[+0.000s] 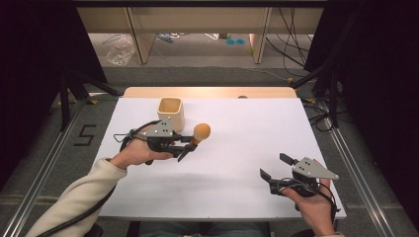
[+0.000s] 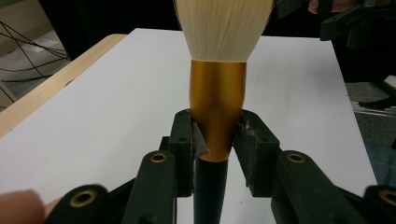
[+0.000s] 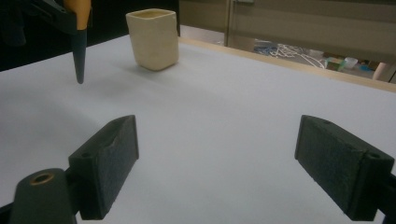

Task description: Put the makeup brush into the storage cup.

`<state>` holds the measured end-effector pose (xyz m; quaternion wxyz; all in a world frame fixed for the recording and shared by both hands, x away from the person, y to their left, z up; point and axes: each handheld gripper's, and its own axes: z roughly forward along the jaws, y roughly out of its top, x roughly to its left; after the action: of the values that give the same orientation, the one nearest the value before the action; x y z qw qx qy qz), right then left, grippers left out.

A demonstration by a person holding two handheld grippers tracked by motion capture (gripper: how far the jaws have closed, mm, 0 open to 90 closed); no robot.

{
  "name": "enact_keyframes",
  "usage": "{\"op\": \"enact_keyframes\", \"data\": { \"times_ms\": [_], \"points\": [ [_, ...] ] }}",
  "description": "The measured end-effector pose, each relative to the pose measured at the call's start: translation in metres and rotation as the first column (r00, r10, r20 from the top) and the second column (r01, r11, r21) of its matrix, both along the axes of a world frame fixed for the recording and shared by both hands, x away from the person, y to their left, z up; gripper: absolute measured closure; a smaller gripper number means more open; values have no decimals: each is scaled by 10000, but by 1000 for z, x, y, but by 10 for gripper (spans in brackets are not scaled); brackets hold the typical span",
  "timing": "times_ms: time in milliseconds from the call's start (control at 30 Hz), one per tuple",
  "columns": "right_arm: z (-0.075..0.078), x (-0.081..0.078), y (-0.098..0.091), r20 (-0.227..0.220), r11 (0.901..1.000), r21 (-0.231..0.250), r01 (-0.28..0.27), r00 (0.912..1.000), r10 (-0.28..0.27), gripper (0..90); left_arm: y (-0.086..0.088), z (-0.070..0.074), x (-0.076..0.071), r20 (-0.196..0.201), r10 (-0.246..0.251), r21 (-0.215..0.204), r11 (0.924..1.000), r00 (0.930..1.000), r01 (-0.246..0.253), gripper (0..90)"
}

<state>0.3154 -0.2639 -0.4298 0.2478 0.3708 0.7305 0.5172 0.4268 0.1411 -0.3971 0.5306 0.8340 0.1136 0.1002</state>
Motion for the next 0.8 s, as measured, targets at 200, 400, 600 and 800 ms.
{"op": "enact_keyframes", "data": {
  "times_ms": [200, 400, 600, 800],
  "points": [
    [0, 0, 0, 1, 10000, 9, -3, 10000, 3, 146, 1, 2, 0, 74, 82, -106, 9999, 9999, -82, 690],
    [0, 0, 0, 12, 10000, -8, -2, 10000, 2, 146, 2, 3, 0, -30, 209, -198, 9996, 9998, -209, 690],
    [0, 0, 0, 3, 10000, -14, -1, 10000, 1, 146, 4, 3, 1, 76, 142, -202, 9997, 9999, -140, 690],
    [0, 0, 0, -15, 10000, 3, 8, 10000, -8, 146, 4, 4, 1, 92, 215, -249, 9995, 9997, -213, 690]
  ]
}}
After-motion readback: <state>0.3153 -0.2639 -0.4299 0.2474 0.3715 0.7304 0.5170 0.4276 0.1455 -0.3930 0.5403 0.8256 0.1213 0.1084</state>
